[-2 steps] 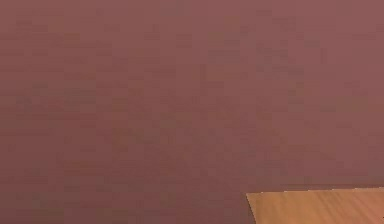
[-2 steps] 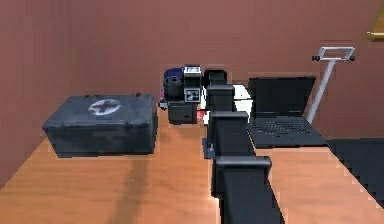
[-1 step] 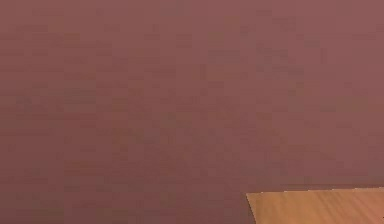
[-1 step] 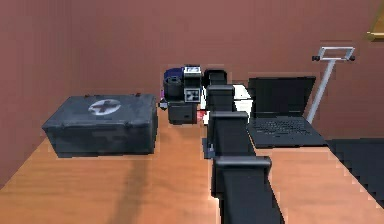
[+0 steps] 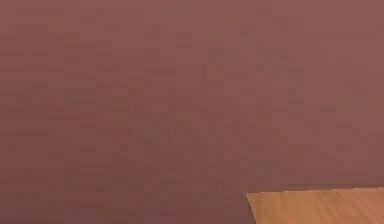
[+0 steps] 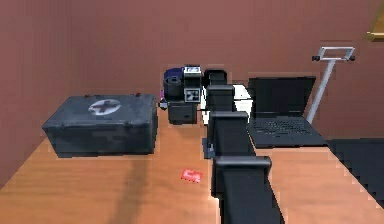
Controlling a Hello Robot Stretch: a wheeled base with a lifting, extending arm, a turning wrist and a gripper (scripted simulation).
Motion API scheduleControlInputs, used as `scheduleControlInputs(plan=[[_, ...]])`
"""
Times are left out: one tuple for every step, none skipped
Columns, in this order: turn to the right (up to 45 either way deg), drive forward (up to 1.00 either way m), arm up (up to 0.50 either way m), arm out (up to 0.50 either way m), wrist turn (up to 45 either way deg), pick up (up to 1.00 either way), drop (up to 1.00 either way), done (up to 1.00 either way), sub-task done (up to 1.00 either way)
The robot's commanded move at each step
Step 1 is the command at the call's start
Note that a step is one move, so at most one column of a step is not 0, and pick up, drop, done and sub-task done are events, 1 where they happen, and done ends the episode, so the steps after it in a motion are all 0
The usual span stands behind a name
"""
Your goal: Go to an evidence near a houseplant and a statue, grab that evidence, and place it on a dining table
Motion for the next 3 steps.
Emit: scheduleControlInputs(plan=[[0.0,0.00,0.02,0.00,0.0,0.00,0.00,0.00,0.00],[0.0,0.00,0.00,-0.08,0.0,0.00,0.00,0.00,0.00],[0.0,0.00,0.00,0.00,0.0,0.00,0.00,1.00,0.00]])
